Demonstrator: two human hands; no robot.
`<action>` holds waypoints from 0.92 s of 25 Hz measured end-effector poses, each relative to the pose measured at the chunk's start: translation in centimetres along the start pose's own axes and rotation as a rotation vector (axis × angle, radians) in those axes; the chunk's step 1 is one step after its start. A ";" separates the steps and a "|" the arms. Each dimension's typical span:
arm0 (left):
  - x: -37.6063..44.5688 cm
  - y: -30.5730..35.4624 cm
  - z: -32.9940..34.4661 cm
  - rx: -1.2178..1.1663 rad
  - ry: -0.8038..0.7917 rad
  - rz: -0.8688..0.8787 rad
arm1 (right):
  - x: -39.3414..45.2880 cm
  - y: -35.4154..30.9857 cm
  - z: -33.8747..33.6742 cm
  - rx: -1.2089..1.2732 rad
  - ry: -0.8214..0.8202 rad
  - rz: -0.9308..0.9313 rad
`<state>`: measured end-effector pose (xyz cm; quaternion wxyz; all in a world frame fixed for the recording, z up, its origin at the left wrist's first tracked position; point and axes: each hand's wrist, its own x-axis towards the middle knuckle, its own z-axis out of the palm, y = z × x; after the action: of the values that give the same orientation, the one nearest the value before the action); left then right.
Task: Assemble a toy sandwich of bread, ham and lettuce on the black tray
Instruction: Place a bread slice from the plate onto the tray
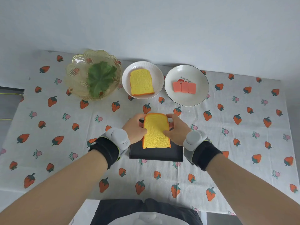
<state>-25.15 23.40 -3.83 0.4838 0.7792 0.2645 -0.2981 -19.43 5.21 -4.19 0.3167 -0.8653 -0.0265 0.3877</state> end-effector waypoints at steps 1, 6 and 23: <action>-0.1 -0.4 0.7 -0.014 -0.007 -0.003 | -0.4 0.6 0.4 -0.006 0.009 0.010; -0.4 -1.5 2.9 0.095 0.011 -0.001 | -0.7 2.0 2.1 -0.037 0.050 0.061; -0.9 -1.2 2.0 0.260 -0.013 0.050 | -1.1 0.8 1.1 -0.123 0.026 0.024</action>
<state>-26.99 21.91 -4.63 0.3875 0.8398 0.2010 -0.3226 -21.06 4.81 -4.50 0.2585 -0.8884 -0.0358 0.3778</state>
